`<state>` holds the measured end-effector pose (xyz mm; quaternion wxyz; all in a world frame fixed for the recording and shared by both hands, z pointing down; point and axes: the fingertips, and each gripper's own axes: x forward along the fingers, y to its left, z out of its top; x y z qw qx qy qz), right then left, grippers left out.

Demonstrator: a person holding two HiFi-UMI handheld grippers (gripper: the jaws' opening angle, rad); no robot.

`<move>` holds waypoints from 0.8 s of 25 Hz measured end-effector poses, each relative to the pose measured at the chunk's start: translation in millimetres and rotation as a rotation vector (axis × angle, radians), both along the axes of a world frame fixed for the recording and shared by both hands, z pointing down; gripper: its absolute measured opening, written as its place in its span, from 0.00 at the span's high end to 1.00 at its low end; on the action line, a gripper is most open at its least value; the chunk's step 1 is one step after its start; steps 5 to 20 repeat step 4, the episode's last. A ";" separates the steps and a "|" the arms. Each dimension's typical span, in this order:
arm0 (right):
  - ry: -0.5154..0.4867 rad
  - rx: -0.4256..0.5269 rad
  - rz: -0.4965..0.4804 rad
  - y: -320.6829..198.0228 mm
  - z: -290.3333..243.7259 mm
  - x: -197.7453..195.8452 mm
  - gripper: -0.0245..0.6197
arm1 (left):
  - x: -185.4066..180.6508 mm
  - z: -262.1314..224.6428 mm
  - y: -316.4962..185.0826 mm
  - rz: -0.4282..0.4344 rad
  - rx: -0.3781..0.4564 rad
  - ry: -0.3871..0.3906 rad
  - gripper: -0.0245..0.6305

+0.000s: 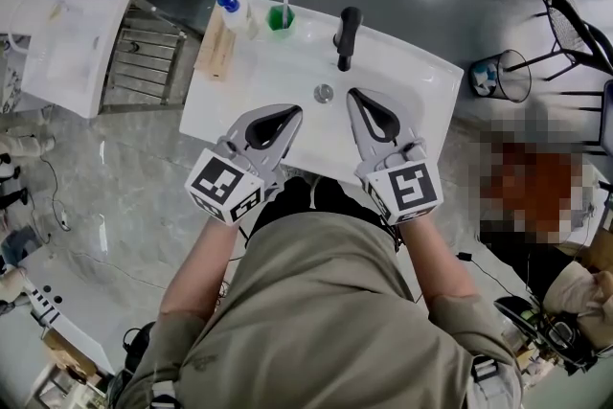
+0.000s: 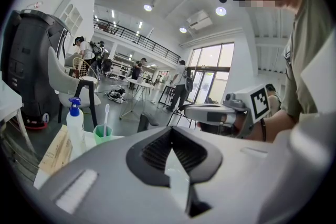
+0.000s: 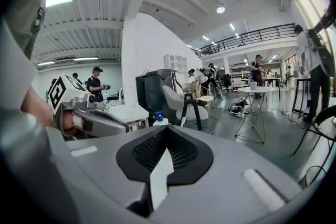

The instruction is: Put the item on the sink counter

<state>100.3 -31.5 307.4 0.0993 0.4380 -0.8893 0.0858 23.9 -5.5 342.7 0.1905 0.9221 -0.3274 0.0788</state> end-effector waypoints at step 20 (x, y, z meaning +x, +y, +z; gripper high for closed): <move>0.001 -0.004 0.000 1.0 0.2 0.2 0.94 | 0.1 0.2 2.0 -0.001 -0.003 -0.001 0.95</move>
